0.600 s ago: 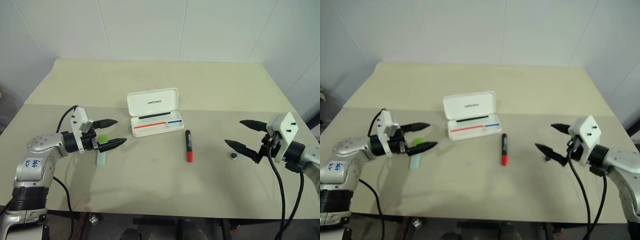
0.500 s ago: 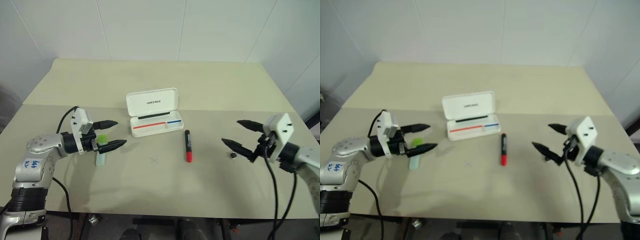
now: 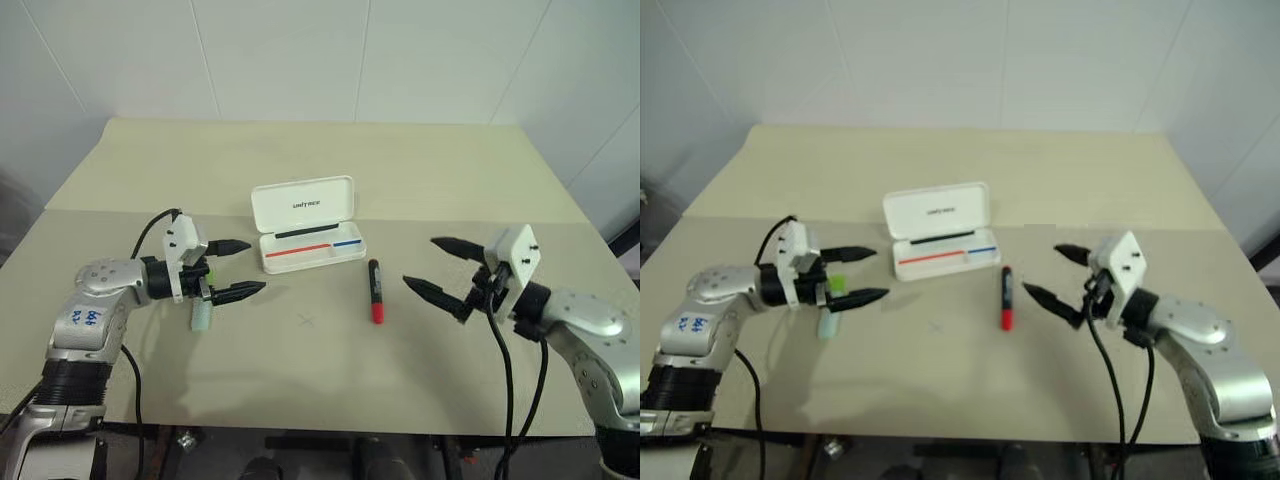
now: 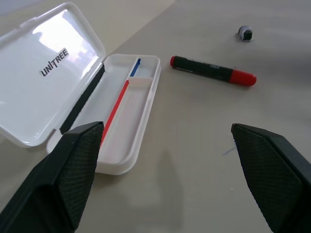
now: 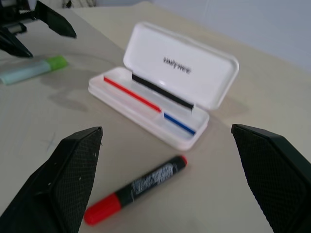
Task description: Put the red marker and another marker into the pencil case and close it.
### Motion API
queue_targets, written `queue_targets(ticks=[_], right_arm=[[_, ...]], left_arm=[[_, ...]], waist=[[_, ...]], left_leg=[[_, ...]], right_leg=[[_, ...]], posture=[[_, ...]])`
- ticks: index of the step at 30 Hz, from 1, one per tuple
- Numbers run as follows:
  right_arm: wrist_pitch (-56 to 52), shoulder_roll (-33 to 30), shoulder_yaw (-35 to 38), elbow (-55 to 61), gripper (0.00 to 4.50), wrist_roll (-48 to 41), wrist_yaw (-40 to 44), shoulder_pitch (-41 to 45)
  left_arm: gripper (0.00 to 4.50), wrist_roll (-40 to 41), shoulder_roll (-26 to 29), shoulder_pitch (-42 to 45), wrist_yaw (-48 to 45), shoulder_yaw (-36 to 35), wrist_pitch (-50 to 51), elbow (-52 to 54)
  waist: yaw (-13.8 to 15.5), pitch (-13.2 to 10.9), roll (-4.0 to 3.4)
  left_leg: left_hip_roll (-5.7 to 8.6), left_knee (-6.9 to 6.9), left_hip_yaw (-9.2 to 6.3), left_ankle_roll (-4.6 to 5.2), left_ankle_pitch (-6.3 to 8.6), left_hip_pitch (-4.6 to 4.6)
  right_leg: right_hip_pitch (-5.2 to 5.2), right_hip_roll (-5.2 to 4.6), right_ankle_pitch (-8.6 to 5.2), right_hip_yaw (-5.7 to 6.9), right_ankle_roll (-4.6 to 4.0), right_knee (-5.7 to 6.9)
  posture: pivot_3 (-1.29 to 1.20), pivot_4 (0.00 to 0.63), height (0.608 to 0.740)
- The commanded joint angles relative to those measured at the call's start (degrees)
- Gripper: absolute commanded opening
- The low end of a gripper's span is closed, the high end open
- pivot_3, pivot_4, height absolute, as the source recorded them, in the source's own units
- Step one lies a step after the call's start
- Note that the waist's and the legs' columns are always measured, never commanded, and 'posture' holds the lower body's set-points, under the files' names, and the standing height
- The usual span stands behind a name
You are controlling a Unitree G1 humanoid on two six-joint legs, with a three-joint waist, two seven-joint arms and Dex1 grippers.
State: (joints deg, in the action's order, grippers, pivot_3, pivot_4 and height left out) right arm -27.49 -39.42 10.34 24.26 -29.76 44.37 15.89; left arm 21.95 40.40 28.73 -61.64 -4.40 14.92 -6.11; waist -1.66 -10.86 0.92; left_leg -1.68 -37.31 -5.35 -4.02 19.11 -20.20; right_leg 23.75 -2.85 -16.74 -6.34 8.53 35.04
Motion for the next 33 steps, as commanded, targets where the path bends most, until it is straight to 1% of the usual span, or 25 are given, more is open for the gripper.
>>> queue_targets(ticks=[1,3,10,17,24,31,33], right_arm=[[1.52,-0.38,-0.92,0.12,4.5,-0.21,1.54,1.68],[2.34,0.01,-1.66,-0.84,4.5,0.41,1.77,2.75],[2.65,1.76,-4.72,-0.59,4.5,0.57,1.52,5.34],[1.15,2.77,-5.36,2.19,4.5,-0.32,-0.01,5.28],[0.42,3.71,-5.08,4.14,4.5,-0.54,-1.87,4.08],[-0.79,4.91,-4.86,6.33,4.5,-1.23,-4.33,3.31],[-1.02,5.18,-4.87,6.53,4.5,-1.37,-4.81,3.62]], left_arm=[[3.49,-1.54,-0.77,1.76,-0.15,1.23,-2.42,-0.79],[2.88,-4.67,-1.62,2.97,1.6,3.17,-4.14,-2.58],[2.88,-13.98,-4.81,7.56,7.26,8.18,-9.69,-10.32],[2.88,-19.93,-7.34,12.66,8.49,12.17,-15.2,-20.4],[2.88,-22.36,-10.01,16.17,8.9,13.36,-17.86,-26.78],[2.88,-23.86,-12.61,18.39,6.92,15.62,-17.89,-30.13],[2.53,-24.36,-13.04,19.16,6.64,16.12,-17.41,-30.67]], waist=[[0.13,0.0,0.0],[0.26,0.0,0.0],[0.18,-0.01,0.01],[0.14,-0.01,0.01],[0.24,-0.01,0.01],[0.2,-0.01,0.01],[0.19,0.0,0.01]], left_leg=[[0.0,0.0,0.0,0.0,0.0,-0.02],[0.01,-0.01,0.0,0.0,0.0,-0.07],[0.02,0.01,-0.01,0.0,0.0,-0.1],[0.02,-0.03,0.0,0.0,0.0,-0.1],[0.02,-0.07,-0.01,0.0,0.0,-0.11],[0.02,-0.09,-0.01,0.0,0.0,-0.11],[0.02,-0.12,-0.01,0.0,0.0,-0.11]], right_leg=[[0.0,0.0,0.0,0.0,0.0,-0.03],[0.0,-0.02,0.0,0.0,0.0,-0.05],[0.01,-0.02,0.02,0.01,0.04,-0.05],[0.04,-0.01,0.02,0.01,0.04,-0.01],[0.04,-0.01,0.03,0.01,0.04,0.09],[0.03,-0.01,0.03,0.01,0.04,0.09],[0.03,0.0,0.03,0.01,0.04,0.09]], posture=[[0.0,0.15,0.74],[0.0,0.15,0.74],[0.0,0.15,0.74],[0.0,0.15,0.74],[0.0,0.15,0.74],[0.0,0.15,0.74],[0.0,0.15,0.74]])
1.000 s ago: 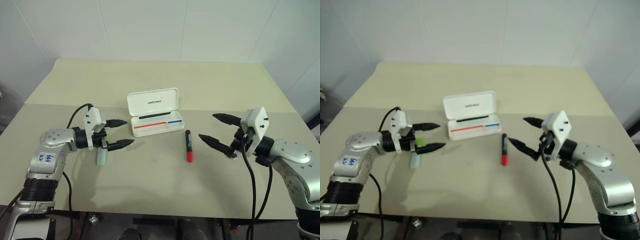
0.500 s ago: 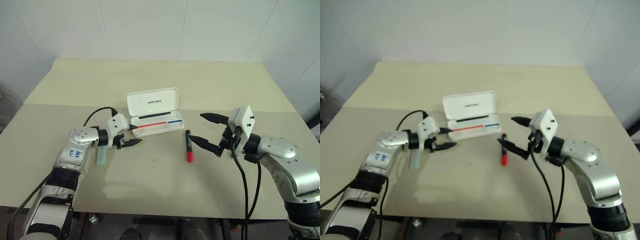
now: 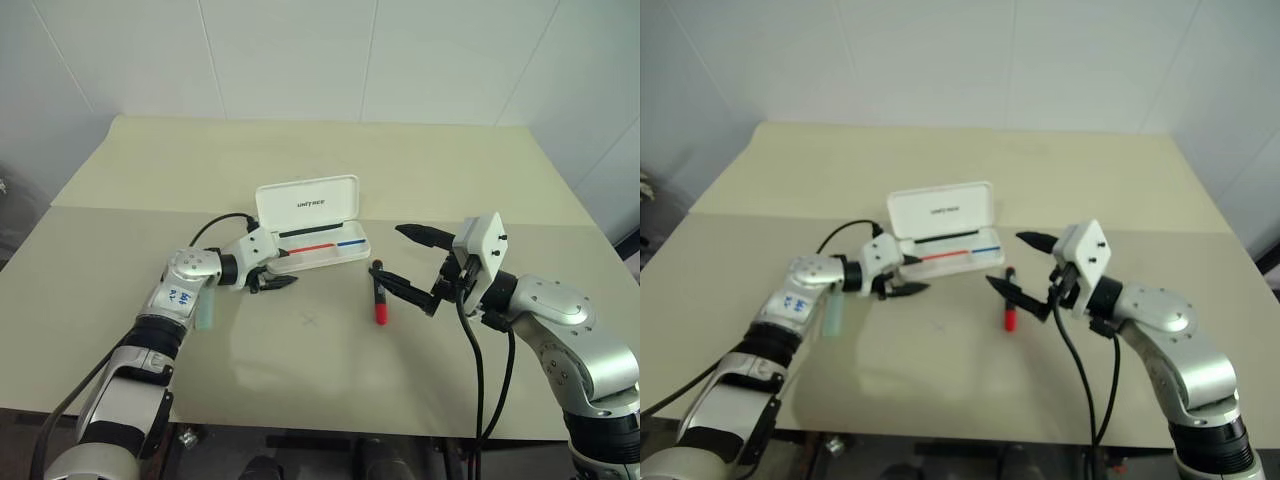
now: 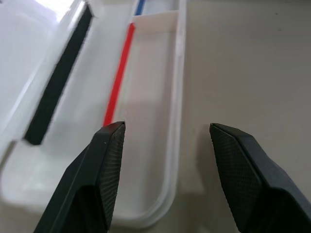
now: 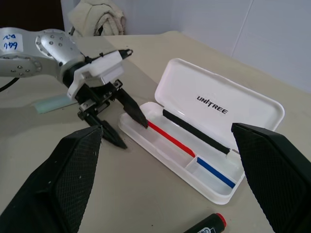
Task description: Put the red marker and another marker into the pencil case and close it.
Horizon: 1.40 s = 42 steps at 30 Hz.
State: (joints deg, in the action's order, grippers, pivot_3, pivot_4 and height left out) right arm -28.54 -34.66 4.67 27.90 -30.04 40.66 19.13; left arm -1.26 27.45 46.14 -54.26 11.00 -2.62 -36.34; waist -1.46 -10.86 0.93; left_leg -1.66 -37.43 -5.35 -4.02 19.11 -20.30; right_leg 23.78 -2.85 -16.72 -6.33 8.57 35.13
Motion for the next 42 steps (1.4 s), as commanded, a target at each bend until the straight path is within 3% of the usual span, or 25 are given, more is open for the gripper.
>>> queue_targets(ticks=[1,8,14,19,25,32,42], right_arm=[[-0.06,0.53,0.78,2.93,4.5,-1.14,-1.32,0.63],[-0.44,0.68,1.07,2.93,4.5,-1.56,-2.26,1.81],[-0.77,0.2,1.48,2.15,4.5,-1.94,-2.01,2.91],[-0.6,-0.62,1.83,0.69,4.5,-1.75,-0.88,3.22],[-0.03,-1.56,2.38,-1.16,4.5,-1.54,0.12,3.07],[0.52,-1.99,2.67,-2.39,4.5,-1.32,0.57,2.79],[-0.14,-1.43,2.3,-1.69,4.5,-1.5,-0.43,2.92]], left_arm=[[2.36,-1.44,-0.3,2.2,-0.73,0.92,0.53,-1.15],[0.07,-2.79,-0.72,3.49,-0.82,1.73,1.5,-3.4],[0.03,-1.68,-0.64,2.59,-4.2,2.03,2.13,-1.46],[0.03,3.01,0.65,0.48,-8.46,-0.52,3.62,6.42],[0.03,8.05,6.67,-7.52,-14.68,-2.92,5.19,20.29],[0.03,9.39,12.63,-14.88,-16.77,-4.16,5.02,28.11],[0.03,7.61,9.27,-17.04,-17.12,0.55,0.13,30.73]], waist=[[-0.01,0.0,0.0],[-0.02,0.0,0.0],[-0.04,0.0,0.0],[-0.07,0.0,0.0],[-0.25,0.0,0.0],[-0.09,0.0,0.0],[-0.07,0.0,0.0]], left_leg=[[0.0,0.0,0.0,0.0,0.0,0.0],[0.0,-0.07,-0.01,0.04,-0.02,0.02],[0.0,-0.06,-0.01,0.04,-0.02,0.01],[0.0,0.05,-0.02,0.04,-0.02,0.0],[-0.02,0.15,0.01,0.03,-0.02,-0.04],[-0.03,0.03,0.01,0.04,-0.02,-0.02],[-0.03,0.06,0.0,0.04,-0.02,-0.03]], right_leg=[[0.0,0.0,0.0,0.0,0.0,-0.01],[0.0,0.02,0.0,-0.01,0.0,0.07],[-0.01,0.02,0.0,0.0,0.0,0.22],[0.01,0.01,0.0,0.0,0.0,0.23],[0.13,0.0,-0.02,-0.02,-0.03,0.22],[0.14,0.01,-0.03,-0.02,-0.06,0.17],[0.13,0.01,-0.04,-0.01,-0.07,0.19]], posture=[[0.0,0.15,0.74],[0.0,0.15,0.74],[0.0,0.15,0.74],[0.0,0.15,0.74],[0.0,0.15,0.74],[0.0,0.15,0.74],[0.0,0.15,0.74]])
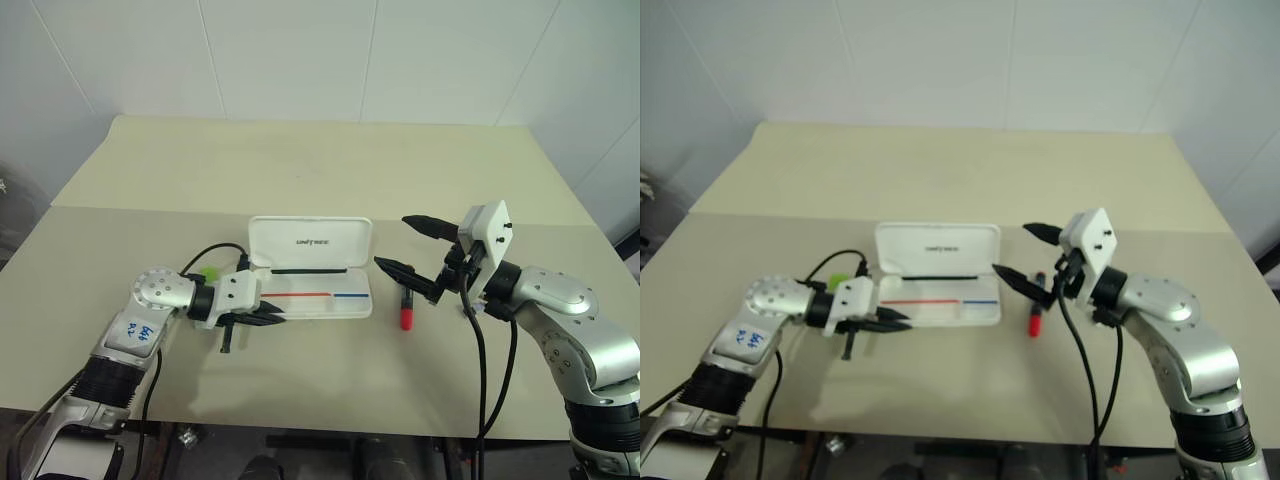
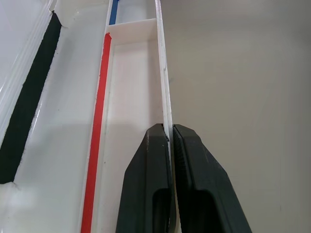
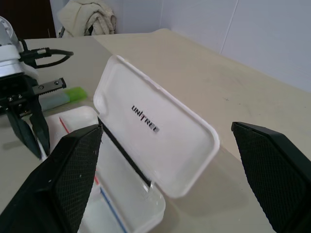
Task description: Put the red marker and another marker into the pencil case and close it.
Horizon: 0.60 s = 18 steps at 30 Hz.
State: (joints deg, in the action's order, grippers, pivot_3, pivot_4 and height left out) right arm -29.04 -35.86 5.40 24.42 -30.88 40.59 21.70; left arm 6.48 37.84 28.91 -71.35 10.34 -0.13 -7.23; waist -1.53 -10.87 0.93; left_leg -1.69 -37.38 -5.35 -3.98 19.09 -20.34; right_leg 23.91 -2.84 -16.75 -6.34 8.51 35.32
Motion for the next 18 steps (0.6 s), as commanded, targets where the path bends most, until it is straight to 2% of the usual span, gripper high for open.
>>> queue_targets(ticks=[1,12,18], right_arm=[[0.23,-0.24,1.64,2.1,4.5,-0.72,-0.54,0.16],[-1.54,-0.8,3.96,5.65,4.5,-1.33,-2.64,-2.09],[-2.38,-1.01,5.06,7.05,4.5,-1.54,-3.41,-2.96]], left_arm=[[0.03,-0.28,-1.73,0.45,0.05,1.83,-2.61,1.34],[0.03,-3.58,-6.4,3.84,1.71,5.81,-4.66,-3.82],[0.03,-5.7,-6.24,4.66,1.63,7.47,-3.09,-5.32]], waist=[[-0.01,0.0,0.0],[0.02,0.0,0.0],[0.23,0.0,0.0]], left_leg=[[0.0,0.0,0.0,0.0,0.0,0.0],[0.01,-0.09,0.0,0.01,-0.01,0.0],[0.02,-0.17,-0.01,0.04,-0.02,0.06]], right_leg=[[0.0,0.0,0.0,0.0,0.0,0.0],[0.0,0.01,0.0,0.0,0.0,-0.01],[-0.1,0.01,0.0,-0.01,0.0,0.03]], posture=[[0.0,0.15,0.74],[0.0,0.15,0.74],[0.0,0.15,0.74]])
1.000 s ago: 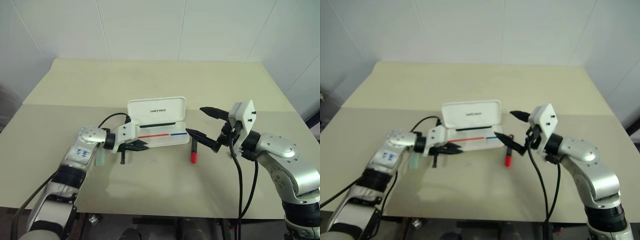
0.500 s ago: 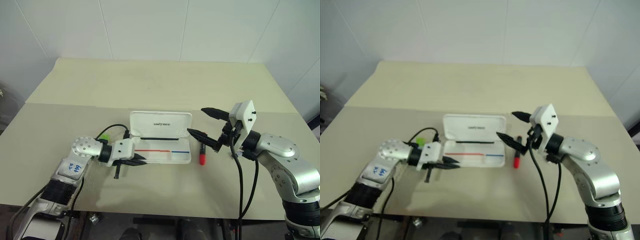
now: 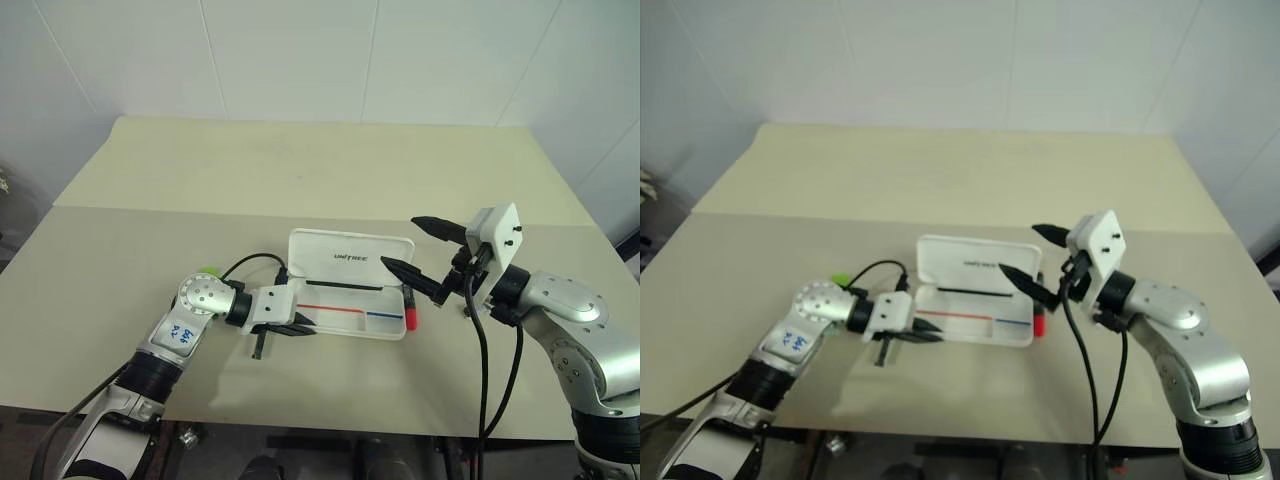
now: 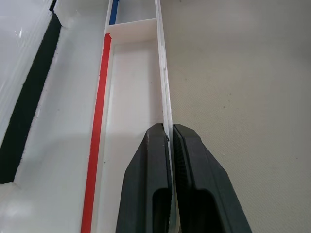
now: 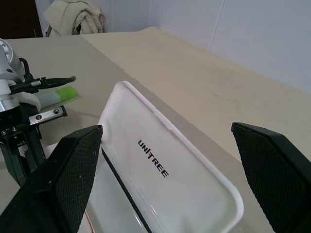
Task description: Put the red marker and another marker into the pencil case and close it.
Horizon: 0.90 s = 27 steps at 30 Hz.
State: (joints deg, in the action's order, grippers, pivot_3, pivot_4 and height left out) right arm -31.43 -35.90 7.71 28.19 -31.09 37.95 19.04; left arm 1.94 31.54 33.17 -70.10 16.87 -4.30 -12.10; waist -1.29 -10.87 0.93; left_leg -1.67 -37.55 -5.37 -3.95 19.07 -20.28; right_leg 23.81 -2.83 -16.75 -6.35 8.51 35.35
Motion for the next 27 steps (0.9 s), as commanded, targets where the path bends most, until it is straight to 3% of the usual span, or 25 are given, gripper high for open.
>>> queue_targets(ticks=[1,27], right_arm=[[-0.1,-1.04,2.99,3.47,4.5,-1.34,-0.88,-0.48],[0.63,0.44,1.31,2.59,4.5,-1.05,-1.82,0.41]], left_arm=[[0.03,-1.41,0.34,0.24,0.49,0.88,1.19,-0.41],[0.03,-2.88,-6.49,1.29,4.32,3.75,7.96,2.57]], waist=[[-0.04,0.0,0.0],[2.82,0.0,0.0]], left_leg=[[0.0,-0.02,0.0,0.0,0.0,0.03],[0.07,-0.48,-0.06,0.03,-0.01,0.06]], right_leg=[[-0.05,0.0,0.0,0.0,0.0,0.0],[-0.33,0.0,0.16,0.0,0.06,-0.03]], posture=[[0.0,0.15,0.74],[0.0,0.15,0.74]])
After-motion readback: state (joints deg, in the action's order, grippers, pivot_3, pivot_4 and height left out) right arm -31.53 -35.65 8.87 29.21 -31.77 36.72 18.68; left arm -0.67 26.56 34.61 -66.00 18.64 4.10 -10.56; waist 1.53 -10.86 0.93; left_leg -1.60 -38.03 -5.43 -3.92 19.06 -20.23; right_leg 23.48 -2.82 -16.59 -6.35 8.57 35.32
